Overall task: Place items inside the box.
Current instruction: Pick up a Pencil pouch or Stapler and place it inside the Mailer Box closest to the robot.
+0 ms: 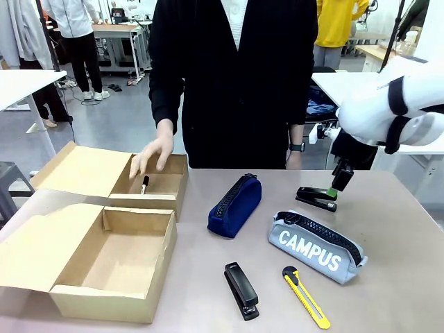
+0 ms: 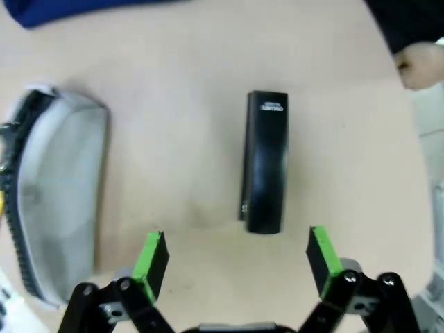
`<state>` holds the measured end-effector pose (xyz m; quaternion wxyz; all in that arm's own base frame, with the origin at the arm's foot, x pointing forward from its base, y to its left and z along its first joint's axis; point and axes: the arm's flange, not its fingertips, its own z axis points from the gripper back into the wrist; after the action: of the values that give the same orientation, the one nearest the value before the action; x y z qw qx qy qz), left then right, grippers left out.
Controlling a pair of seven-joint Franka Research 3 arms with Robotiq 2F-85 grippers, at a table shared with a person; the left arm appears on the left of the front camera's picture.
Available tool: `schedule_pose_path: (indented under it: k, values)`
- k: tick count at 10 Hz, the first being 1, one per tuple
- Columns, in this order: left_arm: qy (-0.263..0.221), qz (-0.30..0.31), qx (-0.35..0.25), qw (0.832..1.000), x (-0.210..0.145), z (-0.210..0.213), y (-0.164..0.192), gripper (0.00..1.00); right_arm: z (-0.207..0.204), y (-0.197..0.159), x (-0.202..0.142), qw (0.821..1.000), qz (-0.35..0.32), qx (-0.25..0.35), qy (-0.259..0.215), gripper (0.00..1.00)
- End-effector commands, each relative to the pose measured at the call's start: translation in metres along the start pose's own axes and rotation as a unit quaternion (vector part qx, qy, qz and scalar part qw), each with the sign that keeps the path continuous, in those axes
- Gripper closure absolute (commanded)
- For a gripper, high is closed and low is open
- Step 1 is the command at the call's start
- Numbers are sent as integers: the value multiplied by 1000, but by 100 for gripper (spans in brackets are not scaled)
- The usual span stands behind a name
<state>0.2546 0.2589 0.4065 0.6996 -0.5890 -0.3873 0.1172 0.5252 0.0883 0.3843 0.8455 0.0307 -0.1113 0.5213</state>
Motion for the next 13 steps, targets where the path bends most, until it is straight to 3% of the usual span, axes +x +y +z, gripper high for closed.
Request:
schedule_pose_path:
  k: [1,7,10,11,12,13]
  values:
    - [-8,-12,-10,1000,0,-1,-2,0,-5,-13,18,999,17,-1,27,0]
    - [-8,-12,-10,1000,0,-1,-2,0,-79,-37,38,997,42,15,57,0]
    - [-8,-12,-10,1000,0,-1,-2,0,-79,-35,35,996,33,48,66,0]
    - [-8,-12,-10,1000,0,-1,-2,0,-79,-35,35,995,35,58,74,60]
    - [-8,-12,-10,1000,0,-1,-2,0,-78,-34,35,995,31,59,75,60]
    - [-8,-12,-10,1000,0,-1,-2,0,-79,-33,35,995,25,62,74,100]
